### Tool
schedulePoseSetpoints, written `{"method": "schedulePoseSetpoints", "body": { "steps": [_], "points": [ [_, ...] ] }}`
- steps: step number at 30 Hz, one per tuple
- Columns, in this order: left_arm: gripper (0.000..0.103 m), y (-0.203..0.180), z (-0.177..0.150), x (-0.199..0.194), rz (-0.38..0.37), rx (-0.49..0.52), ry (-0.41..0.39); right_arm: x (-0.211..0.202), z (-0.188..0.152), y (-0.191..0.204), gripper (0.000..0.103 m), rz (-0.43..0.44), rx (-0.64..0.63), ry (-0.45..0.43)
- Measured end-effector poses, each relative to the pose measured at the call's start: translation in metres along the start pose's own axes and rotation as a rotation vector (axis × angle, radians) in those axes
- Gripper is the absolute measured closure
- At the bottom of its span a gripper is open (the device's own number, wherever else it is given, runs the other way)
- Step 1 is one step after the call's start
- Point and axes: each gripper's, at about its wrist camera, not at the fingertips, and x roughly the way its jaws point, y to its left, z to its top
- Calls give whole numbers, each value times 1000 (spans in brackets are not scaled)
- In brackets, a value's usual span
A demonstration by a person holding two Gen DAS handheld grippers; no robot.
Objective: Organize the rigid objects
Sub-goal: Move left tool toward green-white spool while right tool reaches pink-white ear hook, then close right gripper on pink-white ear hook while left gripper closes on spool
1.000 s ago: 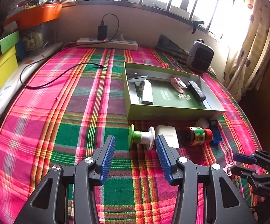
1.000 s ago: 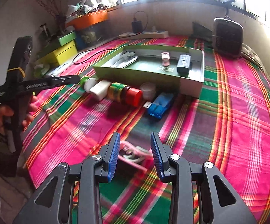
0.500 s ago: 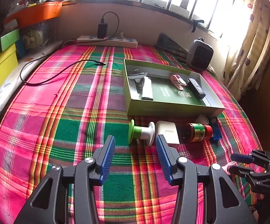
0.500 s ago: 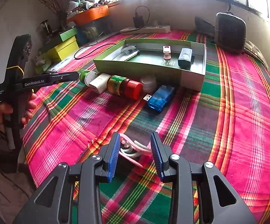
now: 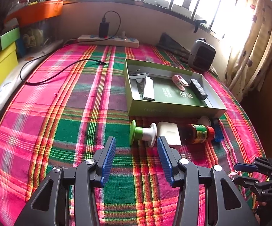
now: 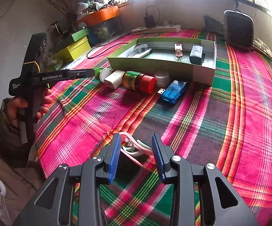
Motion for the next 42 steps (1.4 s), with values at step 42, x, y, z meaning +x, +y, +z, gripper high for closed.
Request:
{"method": "schedulePoseSetpoints", "body": {
  "steps": [42],
  "points": [
    [51, -10, 10, 32, 48, 48, 50, 29, 1, 42, 68, -193, -211, 56]
  ]
}}
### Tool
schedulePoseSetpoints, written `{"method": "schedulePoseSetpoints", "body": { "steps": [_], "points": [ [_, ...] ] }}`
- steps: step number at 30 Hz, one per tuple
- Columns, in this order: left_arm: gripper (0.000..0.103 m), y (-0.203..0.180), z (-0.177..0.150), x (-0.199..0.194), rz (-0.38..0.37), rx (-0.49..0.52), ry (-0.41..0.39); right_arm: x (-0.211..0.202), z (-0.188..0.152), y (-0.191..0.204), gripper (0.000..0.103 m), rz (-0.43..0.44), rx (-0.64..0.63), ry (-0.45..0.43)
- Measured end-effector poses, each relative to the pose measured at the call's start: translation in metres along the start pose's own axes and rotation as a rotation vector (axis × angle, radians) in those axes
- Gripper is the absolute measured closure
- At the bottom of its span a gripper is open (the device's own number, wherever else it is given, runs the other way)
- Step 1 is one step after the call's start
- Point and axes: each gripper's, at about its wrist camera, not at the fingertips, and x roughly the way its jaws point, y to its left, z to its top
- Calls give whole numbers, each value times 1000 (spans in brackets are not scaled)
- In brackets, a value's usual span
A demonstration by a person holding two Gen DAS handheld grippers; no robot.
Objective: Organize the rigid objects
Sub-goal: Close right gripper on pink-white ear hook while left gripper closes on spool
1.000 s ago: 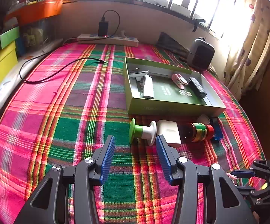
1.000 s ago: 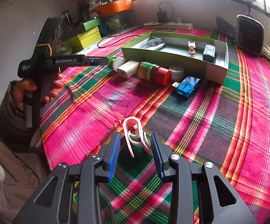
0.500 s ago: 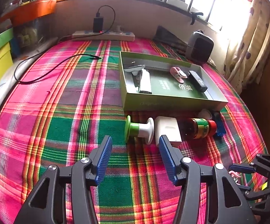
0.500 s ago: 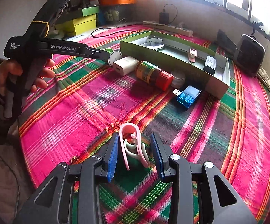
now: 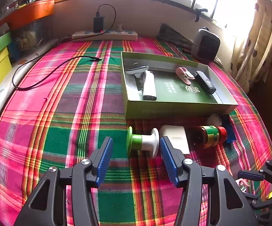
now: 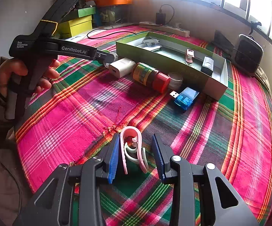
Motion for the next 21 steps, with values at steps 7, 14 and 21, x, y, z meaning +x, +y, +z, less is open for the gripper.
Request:
{"method": "schedulePoseSetpoints", "body": {
  "steps": [7, 14, 21],
  "points": [
    [51, 3, 4, 4, 8, -13, 2, 1, 2, 0, 68, -3, 13, 2],
    [52, 2, 4, 8, 20, -7, 11, 2, 4, -1, 73, -10, 24, 3],
    [66, 0, 4, 7, 3, -1, -1, 2, 6, -3, 78, -16, 38, 4]
  ]
}}
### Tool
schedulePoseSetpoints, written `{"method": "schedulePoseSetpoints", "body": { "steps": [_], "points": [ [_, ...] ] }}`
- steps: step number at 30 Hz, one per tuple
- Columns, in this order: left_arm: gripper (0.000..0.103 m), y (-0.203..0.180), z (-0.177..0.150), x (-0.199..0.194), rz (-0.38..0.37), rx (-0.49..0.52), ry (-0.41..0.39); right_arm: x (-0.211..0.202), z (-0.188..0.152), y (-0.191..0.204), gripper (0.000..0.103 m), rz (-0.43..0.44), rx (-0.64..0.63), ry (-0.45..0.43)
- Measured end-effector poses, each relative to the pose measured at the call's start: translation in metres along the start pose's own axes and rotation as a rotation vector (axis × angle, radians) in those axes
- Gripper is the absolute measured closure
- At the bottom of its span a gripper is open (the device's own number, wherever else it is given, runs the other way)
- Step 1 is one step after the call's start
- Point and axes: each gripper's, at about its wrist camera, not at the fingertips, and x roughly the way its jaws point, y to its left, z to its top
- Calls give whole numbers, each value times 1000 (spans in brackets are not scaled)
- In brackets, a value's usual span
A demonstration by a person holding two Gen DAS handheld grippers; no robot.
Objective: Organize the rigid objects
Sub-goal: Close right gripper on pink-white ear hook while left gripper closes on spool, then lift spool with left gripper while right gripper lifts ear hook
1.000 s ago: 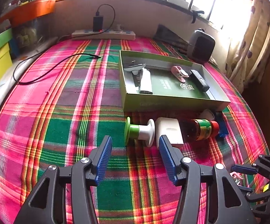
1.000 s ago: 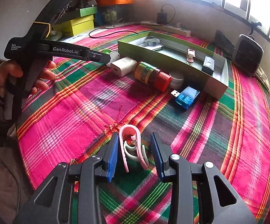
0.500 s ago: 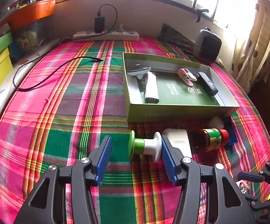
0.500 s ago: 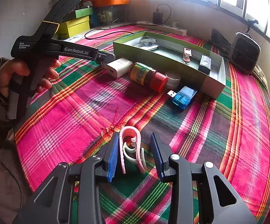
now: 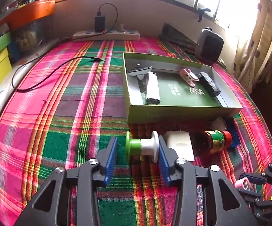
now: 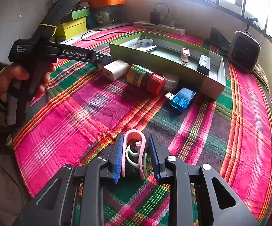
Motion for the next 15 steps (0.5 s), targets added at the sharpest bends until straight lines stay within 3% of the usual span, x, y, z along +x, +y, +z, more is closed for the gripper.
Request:
{"method": "schedulePoseSetpoints", "body": {
  "steps": [4, 15],
  "points": [
    [71, -3, -1, 0, -5, 17, 1, 1, 0, 0, 79, -2, 0, 0],
    [71, -4, -2, -1, 7, 23, -2, 1, 0, -1, 79, -1, 1, 0]
  ]
}}
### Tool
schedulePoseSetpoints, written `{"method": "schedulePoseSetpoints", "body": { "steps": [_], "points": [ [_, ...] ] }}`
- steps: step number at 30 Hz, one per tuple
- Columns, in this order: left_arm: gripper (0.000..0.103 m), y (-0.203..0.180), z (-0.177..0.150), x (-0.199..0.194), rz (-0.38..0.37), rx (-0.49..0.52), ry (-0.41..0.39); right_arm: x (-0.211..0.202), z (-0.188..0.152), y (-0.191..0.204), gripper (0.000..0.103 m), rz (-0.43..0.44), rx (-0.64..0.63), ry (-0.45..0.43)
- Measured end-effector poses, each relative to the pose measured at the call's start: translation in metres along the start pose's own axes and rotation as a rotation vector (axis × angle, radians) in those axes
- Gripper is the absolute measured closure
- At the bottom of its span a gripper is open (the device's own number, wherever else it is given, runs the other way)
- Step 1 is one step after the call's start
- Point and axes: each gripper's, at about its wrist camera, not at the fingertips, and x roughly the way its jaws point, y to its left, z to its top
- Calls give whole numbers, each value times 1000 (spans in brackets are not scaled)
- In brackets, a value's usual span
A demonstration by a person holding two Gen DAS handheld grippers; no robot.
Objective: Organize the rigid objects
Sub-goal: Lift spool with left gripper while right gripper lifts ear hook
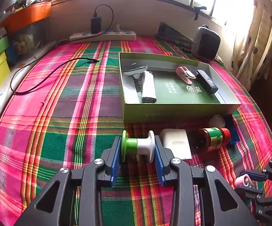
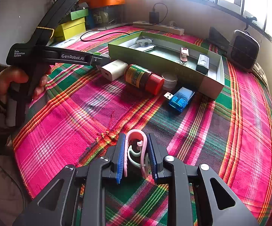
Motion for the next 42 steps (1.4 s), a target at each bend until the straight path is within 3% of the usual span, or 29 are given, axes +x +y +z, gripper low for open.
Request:
{"method": "schedulePoseSetpoints", "body": {
  "steps": [22, 42],
  "points": [
    [71, 3, 1, -3, 18, -2, -2, 0, 0, 0, 79, -6, -2, 0],
    [71, -4, 12, -22, 3, 7, -44, -16, 20, -8, 79, -15, 31, -54]
  ]
}}
